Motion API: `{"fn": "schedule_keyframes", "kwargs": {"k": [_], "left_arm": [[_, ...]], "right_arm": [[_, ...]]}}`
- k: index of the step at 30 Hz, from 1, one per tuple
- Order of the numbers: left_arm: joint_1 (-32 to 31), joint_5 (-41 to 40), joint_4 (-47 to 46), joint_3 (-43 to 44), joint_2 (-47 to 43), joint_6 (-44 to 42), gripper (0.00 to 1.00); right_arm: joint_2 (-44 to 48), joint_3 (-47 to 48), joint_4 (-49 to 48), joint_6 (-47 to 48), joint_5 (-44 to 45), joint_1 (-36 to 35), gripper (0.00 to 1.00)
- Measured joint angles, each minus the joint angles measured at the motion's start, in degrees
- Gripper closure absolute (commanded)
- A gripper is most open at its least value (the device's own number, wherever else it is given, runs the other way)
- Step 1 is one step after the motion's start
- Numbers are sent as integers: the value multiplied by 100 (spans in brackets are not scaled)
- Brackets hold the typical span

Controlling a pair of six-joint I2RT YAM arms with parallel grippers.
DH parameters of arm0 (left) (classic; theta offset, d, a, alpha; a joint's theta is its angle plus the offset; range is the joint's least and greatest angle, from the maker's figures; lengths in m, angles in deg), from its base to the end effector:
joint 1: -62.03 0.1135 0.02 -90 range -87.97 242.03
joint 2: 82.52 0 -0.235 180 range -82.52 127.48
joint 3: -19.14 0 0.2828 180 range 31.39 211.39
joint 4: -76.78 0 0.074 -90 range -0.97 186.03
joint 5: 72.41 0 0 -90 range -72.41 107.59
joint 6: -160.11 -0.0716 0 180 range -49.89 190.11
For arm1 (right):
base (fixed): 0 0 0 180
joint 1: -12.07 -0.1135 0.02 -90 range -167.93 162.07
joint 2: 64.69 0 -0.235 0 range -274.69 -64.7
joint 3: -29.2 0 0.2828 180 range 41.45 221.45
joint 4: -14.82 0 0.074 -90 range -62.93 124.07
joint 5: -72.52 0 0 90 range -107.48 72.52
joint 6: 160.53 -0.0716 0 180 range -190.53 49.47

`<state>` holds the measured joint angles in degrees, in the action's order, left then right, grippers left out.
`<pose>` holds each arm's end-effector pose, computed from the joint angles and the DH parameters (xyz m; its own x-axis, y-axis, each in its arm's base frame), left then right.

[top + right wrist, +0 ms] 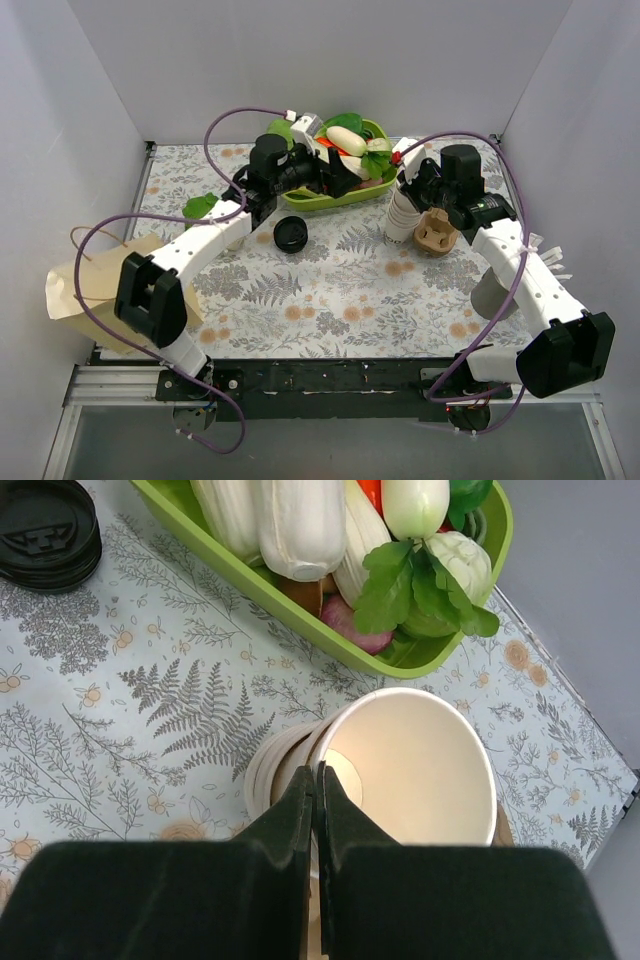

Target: Pack the takeout coffee

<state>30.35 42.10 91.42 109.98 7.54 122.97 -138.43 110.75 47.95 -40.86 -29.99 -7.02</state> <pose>0.3572 -0.2554 0.3190 -0.7772 -0.3727 -0.5070 0.3329 0.4401 -0.8340 0.3393 0.1339 0.3160 -0.1015 -0.5465 -0.8313 -0.6383 0.6767 -0.3670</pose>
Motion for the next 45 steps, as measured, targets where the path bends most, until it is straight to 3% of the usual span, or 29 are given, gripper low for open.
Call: {"fn": "schedule_keyframes", "kwargs": {"k": [5,10,15,24,34,40,45], "left_arm": [[-24,334,-1469,-35,990,1902,2],[-44,540,-2376,-90,1624,3084,2],[-118,708,-2959,-70,1843,3683,2],[-376,737,-3029,195,2192,3842,5],[-422,804,-2192,85,1893,2118,7],[-605,448,-1456,-575,927,216,8],[-1178,-83,-957,-691,640,-1438,7]], "right_arm": [[-37,140,142,-50,-11,2,99],[-52,199,243,-114,-31,2,99],[-52,219,302,-208,-76,0,99],[-52,219,299,-387,-111,2,99],[-52,219,299,-431,-107,2,99],[-52,219,299,-450,-92,2,99],[-52,219,299,-527,-94,2,99]]}}
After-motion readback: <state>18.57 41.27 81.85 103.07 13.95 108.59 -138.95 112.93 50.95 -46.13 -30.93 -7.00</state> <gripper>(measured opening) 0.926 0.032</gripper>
